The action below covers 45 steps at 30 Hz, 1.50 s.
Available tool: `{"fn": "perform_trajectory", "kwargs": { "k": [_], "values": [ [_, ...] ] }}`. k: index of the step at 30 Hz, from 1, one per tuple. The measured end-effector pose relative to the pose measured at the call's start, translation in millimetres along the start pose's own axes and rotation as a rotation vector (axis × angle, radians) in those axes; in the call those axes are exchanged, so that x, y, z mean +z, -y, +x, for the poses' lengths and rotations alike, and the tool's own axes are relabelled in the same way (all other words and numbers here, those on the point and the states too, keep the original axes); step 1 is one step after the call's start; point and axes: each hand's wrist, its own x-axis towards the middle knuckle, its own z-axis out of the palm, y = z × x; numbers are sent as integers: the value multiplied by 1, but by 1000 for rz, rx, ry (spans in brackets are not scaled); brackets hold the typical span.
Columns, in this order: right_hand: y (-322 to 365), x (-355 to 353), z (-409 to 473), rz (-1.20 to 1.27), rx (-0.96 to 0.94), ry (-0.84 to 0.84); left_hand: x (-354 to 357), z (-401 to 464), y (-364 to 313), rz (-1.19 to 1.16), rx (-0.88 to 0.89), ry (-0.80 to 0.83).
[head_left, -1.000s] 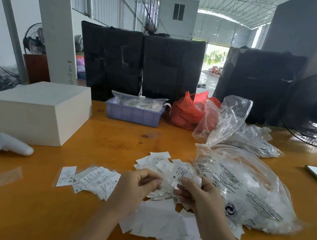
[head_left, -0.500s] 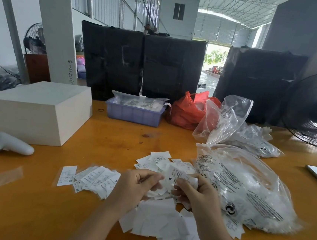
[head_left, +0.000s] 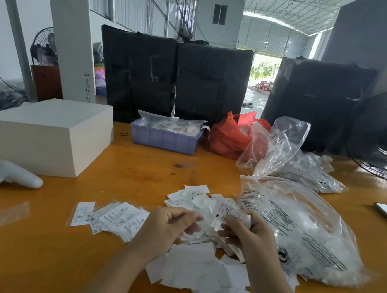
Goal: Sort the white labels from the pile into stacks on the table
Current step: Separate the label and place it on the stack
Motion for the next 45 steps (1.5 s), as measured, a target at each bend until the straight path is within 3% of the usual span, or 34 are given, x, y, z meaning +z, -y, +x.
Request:
{"fn": "perform_trajectory", "kwargs": {
  "k": [11, 23, 26, 30, 34, 41, 45],
  "values": [
    [-5, 6, -4, -79, -7, 123, 1, 0, 0, -21, -35, -2],
    [-7, 6, -3, -326, 41, 348, 1, 0, -3, 23, -90, 20],
    [-8, 7, -4, -268, 24, 301, 2, 1, -3, 15, -94, -24],
    [-7, 4, -1, -83, 33, 107, 1, 3, 0, -38, -124, -103],
    [-13, 14, -5, -209, 8, 132, 7, 0, 1, 36, -103, -73],
    [-14, 22, -13, -473, -236, 72, 17, 2, 1, -103, -129, -235],
    [-18, 23, -13, -431, -302, -14, 18, 2, -2, -136, -141, -209]
  ]
}}
